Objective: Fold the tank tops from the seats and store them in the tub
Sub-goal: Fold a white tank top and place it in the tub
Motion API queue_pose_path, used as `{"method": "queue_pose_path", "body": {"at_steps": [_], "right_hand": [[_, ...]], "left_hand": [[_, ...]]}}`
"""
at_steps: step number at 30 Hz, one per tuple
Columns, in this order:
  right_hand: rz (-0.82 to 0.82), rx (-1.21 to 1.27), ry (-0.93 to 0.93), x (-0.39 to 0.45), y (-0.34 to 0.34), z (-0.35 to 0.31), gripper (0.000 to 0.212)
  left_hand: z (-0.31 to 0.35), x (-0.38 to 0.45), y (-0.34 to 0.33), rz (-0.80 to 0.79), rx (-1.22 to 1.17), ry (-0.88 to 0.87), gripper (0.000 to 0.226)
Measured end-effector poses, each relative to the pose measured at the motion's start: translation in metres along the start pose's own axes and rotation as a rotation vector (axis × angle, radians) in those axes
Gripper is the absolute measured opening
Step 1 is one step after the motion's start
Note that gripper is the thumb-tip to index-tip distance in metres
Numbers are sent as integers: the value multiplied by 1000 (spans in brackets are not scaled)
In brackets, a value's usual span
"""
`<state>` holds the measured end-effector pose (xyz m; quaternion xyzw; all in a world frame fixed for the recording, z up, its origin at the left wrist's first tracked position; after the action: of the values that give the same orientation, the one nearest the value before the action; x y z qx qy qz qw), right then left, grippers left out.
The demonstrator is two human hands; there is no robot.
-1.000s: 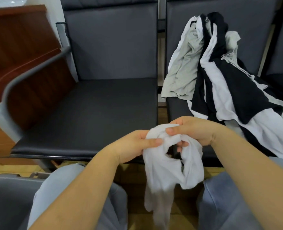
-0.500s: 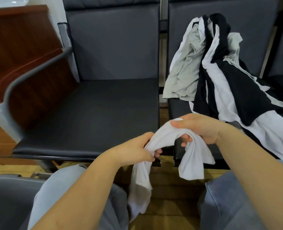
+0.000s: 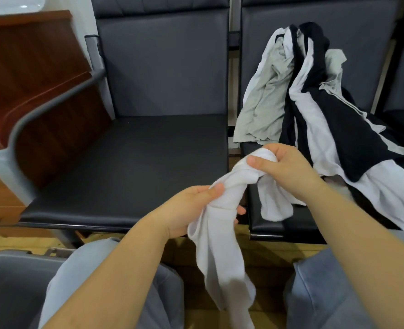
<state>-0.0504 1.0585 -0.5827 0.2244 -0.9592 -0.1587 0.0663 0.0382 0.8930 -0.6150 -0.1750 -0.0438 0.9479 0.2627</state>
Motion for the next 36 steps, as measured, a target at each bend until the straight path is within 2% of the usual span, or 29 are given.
{"method": "queue_pose_path", "body": {"at_steps": [3,5,7,9,12,14,18,20,24,27,30,32,35,36], "right_hand": [[122,-158,57,3,-11,2,19],[244,-184,97,0,-16,2,21],[300,-137,146,-8,-24,-4,13],[199,-158,157,-14,-42,-11,8],[-24,-229,157,-18,-73,-13,16],[-66,-267,145,-17,-81,-9,21],[-78,-353,139,-16,-78,-8,9],[-75,-253,107,-14,-71,-9,9],[1,161,-63,-6,-52,10,18],[101,466,-195,-1,-41,22,16],[180,678,-262,1,-31,30,13],[104,694,-319,1,-35,35,24],[-156,647,-513,-8,-54,38,61],[-238,582,-524,-11,-58,35,63]], "left_hand": [[4,0,4,52,-220,-86,41],[2,0,17,187,-343,-106,39],[-2,-1,29,311,-440,-99,37],[-5,-2,35,376,-487,-99,37],[-6,1,30,330,-521,-87,42],[-7,3,25,293,-537,-78,44],[-7,3,24,333,-550,-79,42],[-6,1,27,393,-559,-75,38],[0,-7,34,557,-596,-105,28],[3,-14,43,688,-576,-160,25],[5,-18,45,702,-609,-173,26],[4,-20,46,695,-623,-172,23],[5,-21,43,694,-597,-161,19],[5,-20,42,703,-580,-152,18]]}}
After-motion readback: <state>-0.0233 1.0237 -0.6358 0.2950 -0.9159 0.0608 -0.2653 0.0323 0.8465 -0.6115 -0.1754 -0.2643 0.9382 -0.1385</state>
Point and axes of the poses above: each hand's wrist, its own x-axis towards the middle knuckle, its own y-axis out of the back of the hand, z = x × y, the point moved 6 cm from there along x, towards the middle knuckle, and after that the axes turned 11 degrees about -z, right-handed, at the moved point
